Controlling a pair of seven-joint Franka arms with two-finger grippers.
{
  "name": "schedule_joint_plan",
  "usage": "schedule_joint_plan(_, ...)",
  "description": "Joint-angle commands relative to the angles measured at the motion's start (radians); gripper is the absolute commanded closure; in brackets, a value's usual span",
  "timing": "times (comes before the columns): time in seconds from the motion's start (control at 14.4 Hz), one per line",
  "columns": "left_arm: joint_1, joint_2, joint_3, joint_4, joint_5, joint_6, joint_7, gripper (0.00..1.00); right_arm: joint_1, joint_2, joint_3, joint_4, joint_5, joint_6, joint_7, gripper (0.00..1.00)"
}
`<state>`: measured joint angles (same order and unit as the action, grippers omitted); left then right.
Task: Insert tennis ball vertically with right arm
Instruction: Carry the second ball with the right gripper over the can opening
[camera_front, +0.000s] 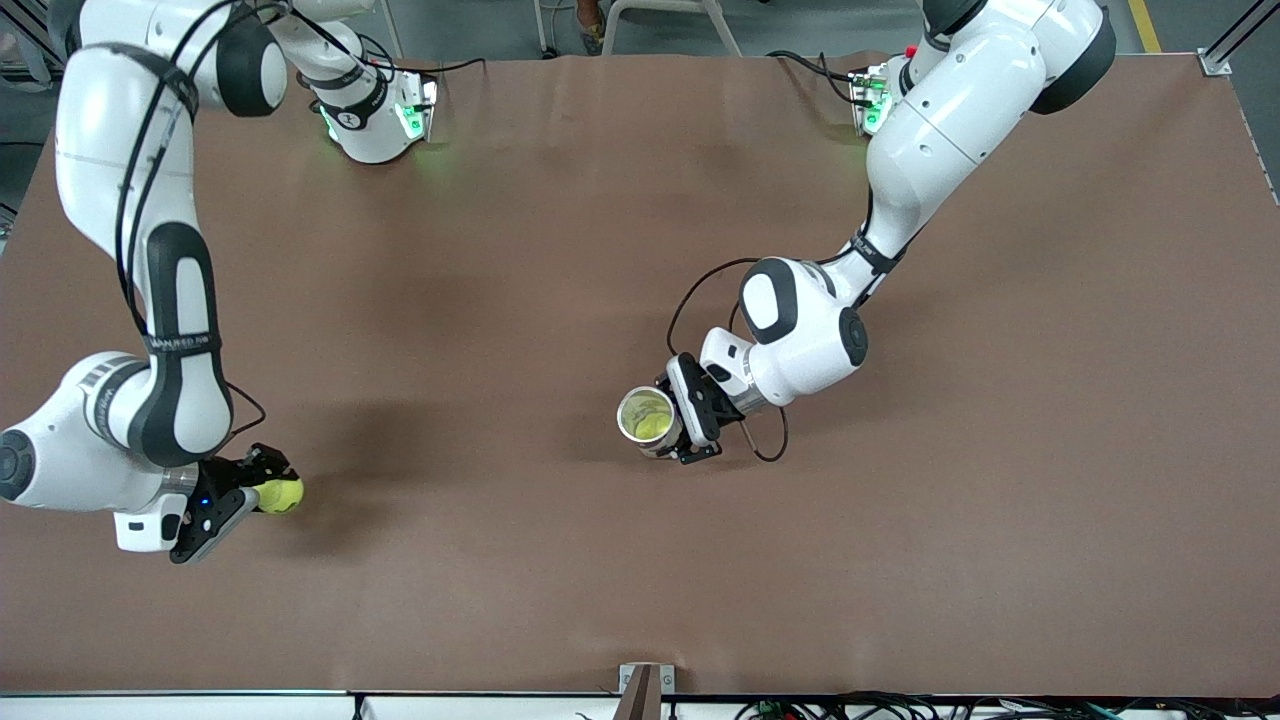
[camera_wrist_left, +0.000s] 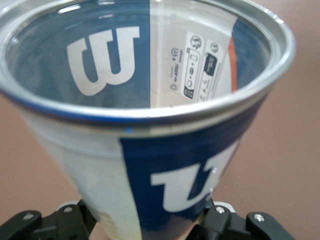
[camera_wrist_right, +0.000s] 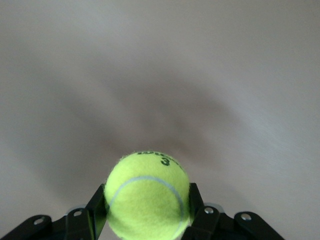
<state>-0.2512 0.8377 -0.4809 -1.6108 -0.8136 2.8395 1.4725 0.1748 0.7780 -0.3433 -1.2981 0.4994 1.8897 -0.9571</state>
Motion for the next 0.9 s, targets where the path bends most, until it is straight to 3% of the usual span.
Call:
schedule_joint_plan(0.0, 0.0, 0.018, -0.002, 0.0, -0.027, 0.015, 0.037, 0.23, 0.122, -0.135, 0.0, -0.004, 0.024, -0.096, 0.304, 0.73)
schedule_joint_plan(0.35, -0.002, 0.02, -0.004, 0.005, -0.027, 0.015, 0.029, 0.23, 0.343, -0.171, -0.002, 0.042, 0.232, -0.086, 0.843, 0.72)
schedule_joint_plan(0.62, 0.001, 0.02, -0.002, 0.003, -0.029, 0.015, 0.034, 0.23, 0.477, -0.164, -0.002, 0.074, 0.245, 0.053, 1.183, 0.72)
schedule_joint_plan(0.83, 0.001, 0.021, -0.004, 0.003, -0.029, 0.015, 0.034, 0.23, 0.532, -0.154, 0.003, 0.074, 0.258, 0.129, 1.303, 0.72)
